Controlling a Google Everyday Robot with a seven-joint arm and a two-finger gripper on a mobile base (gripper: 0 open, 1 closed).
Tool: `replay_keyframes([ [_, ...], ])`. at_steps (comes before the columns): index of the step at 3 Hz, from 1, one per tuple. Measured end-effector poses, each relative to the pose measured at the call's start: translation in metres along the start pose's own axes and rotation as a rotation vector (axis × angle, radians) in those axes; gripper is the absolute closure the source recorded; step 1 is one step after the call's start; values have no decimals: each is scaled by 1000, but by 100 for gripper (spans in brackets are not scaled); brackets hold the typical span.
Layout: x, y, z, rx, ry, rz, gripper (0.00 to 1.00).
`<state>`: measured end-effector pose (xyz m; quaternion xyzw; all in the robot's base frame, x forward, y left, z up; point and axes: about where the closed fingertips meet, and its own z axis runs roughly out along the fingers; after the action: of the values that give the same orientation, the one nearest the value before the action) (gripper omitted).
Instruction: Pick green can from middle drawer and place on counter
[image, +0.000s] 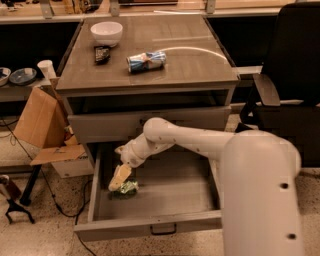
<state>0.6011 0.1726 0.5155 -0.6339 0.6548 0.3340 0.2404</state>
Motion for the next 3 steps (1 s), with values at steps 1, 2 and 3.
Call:
replay_keyframes([
  [1, 5, -2, 32, -28, -14, 10, 0],
  [2, 9, 5, 49, -31, -15, 18, 0],
  [3, 13, 7, 65, -20, -12, 31, 0],
])
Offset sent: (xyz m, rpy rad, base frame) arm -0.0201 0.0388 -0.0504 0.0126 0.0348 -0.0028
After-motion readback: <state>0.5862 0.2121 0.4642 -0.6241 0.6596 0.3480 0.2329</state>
